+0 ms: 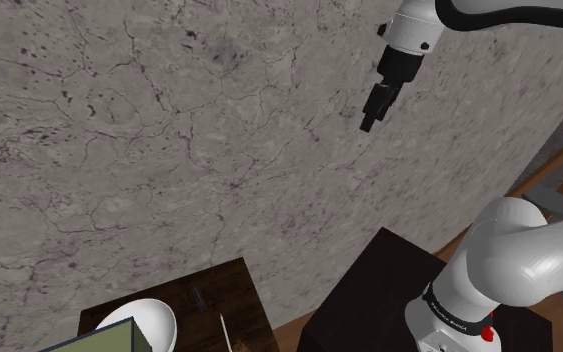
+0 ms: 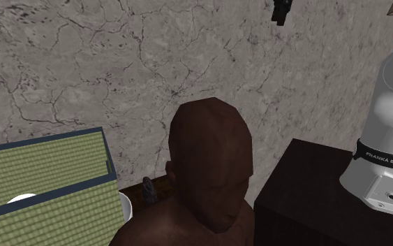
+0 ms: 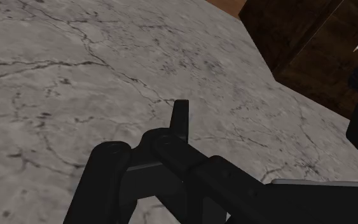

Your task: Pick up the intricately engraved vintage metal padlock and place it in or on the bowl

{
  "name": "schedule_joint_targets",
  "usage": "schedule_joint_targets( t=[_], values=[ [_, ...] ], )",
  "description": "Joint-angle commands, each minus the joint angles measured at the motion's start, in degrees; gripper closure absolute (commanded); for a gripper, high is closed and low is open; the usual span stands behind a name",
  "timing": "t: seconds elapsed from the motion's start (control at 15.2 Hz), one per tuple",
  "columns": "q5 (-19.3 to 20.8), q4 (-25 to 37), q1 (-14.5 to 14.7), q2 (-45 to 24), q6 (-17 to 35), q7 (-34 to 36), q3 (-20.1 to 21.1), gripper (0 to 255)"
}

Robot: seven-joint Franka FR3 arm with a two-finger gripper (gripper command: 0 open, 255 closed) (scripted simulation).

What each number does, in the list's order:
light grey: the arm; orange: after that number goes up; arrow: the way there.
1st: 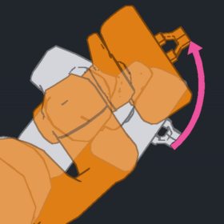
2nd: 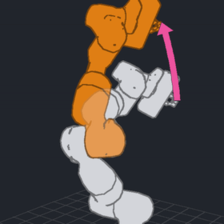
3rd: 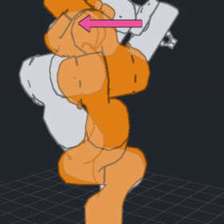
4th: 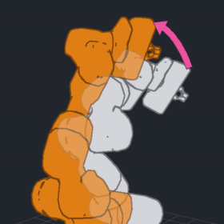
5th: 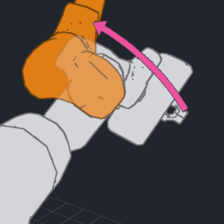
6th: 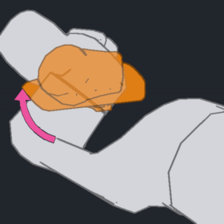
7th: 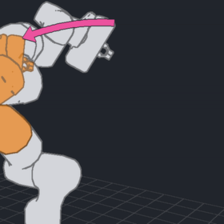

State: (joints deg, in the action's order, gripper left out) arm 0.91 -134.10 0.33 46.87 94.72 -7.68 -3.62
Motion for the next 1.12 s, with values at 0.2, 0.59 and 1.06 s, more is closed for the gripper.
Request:
schedule_joint_targets(
  t=[0.2,0.59,1.06],
  values=[
    [-1.7,-2.4,0.7,-1.8,3.3,4.0,3.2,0],
    [-5.0,-5.1,2.3,-7.7,10.2,11.8,9.4,0],
    [-7.6,-5.0,3.7,-18.0,18.5,20.8,16.6,0]
  ],
)
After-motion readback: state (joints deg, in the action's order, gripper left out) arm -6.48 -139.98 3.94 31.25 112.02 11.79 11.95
